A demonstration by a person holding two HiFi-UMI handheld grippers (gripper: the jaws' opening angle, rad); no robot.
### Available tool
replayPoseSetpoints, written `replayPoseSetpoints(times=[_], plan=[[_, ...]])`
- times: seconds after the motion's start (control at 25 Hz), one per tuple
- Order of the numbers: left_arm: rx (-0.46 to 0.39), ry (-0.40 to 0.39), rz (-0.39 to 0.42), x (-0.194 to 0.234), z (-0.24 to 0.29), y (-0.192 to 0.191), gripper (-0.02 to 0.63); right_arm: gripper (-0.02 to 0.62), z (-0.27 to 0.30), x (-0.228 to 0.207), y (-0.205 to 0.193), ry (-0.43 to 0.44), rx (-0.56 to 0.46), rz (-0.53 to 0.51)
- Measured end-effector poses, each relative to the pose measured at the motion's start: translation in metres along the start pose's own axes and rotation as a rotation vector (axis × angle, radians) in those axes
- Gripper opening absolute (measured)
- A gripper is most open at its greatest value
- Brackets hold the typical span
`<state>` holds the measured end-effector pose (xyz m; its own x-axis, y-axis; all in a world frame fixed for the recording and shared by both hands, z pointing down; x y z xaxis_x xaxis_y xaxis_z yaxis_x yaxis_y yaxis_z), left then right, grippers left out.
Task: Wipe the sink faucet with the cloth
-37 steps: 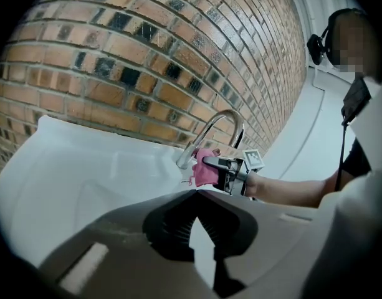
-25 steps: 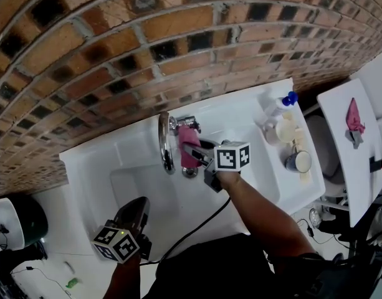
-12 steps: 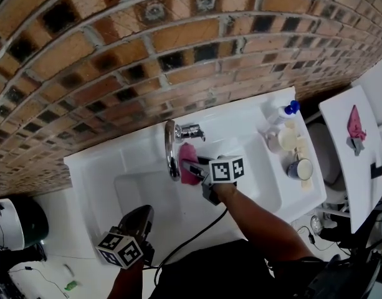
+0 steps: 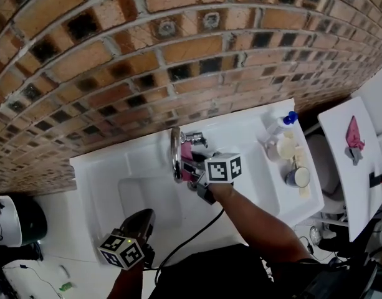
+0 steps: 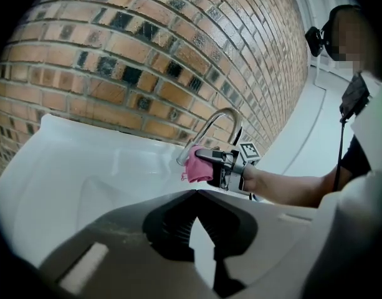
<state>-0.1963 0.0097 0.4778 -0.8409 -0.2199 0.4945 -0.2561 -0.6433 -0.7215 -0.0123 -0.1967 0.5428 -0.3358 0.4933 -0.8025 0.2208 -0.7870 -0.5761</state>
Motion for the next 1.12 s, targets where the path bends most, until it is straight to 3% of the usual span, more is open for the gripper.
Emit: replayPoseSetpoints(times=[0.28,0.44,0.64,0.92,1.12], plan=[[-0.015,-0.013,0.03,-0.017,-0.007,-0.002,0.006,0.14,-0.016,0.037,0.033,0.079,-0.079,-0.161],[-0.029,0.004,0.041,-0.024,-0.016,-0.004,0.006,0.14,-0.019,0.05,0.047,0.108,-0.054,-0.264],[-0.047,0.042,0.049,-0.029,-0.028,-0.006,0.006,0.14,-0.025,0.068,0.063,0.212,-0.032,-0.401],[-0.076,0.078,0.033,-0.046,-0.033,-0.013,0.006,0.14,-0.036,0.07,0.067,0.417,-0.073,-0.245],[-0.076,0.086,0.02,-0.057,-0.034,-0.025,0.006,0.137,-0.043,0.073,0.062,0.478,-0.091,-0.209]])
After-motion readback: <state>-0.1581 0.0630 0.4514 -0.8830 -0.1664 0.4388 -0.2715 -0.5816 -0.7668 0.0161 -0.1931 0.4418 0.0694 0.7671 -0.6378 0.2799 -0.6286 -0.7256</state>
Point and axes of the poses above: the fingertips, and each gripper's own axes: z forward along the fingers, x to its left, y out of its top, the point moved 8 cm from there along -z, backward along the fingers, and after that the axes turned 5 degrees about -x, right-handed, at the moved point
